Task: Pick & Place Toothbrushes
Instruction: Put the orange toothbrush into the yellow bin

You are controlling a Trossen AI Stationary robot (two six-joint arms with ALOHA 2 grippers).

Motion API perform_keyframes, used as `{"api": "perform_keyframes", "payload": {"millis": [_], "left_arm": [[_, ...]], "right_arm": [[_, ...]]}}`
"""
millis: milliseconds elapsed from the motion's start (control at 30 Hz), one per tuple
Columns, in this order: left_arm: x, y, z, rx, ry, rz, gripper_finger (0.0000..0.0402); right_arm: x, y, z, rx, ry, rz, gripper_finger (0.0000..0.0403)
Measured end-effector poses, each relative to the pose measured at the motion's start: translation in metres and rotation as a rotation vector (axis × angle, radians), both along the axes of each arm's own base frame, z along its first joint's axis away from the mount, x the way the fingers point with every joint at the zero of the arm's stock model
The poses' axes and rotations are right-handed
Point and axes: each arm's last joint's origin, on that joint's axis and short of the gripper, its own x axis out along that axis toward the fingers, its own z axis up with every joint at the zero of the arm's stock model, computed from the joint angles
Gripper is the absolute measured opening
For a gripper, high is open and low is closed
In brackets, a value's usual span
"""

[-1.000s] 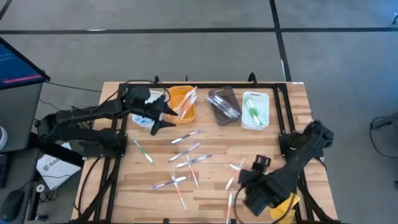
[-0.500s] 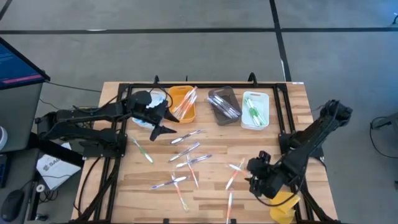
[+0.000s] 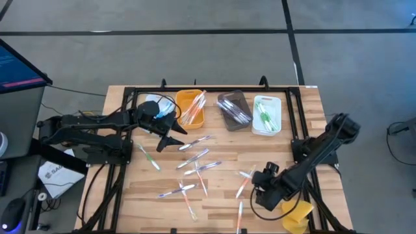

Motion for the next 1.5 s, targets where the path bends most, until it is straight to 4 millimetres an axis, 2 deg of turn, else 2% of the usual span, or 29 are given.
{"api": "perform_keyframes", "payload": {"millis": [467, 667, 1167, 1500], "left_arm": [[-0.002, -0.001, -0.014, 0.004, -0.011, -0.001, 0.0237], [-0.001, -0.001, -0.01, 0.014, -0.05, -0.003, 0.0237], [0.004, -0.016, -0.006, 0.027, -0.103, -0.079, 0.0237], [0.004, -0.02, -0.006, 0.026, -0.103, -0.094, 0.0237]], "right_arm": [[0.005, -0.012, -0.01, 0.0, 0.081, -0.037, 0.0255], [0.006, -0.012, -0.011, 0.001, 0.079, -0.037, 0.0255], [0.016, -0.012, -0.047, -0.064, 0.189, -0.06, 0.0255], [0.024, -0.022, -0.048, 0.046, 0.276, -0.099, 0.0255]]}}
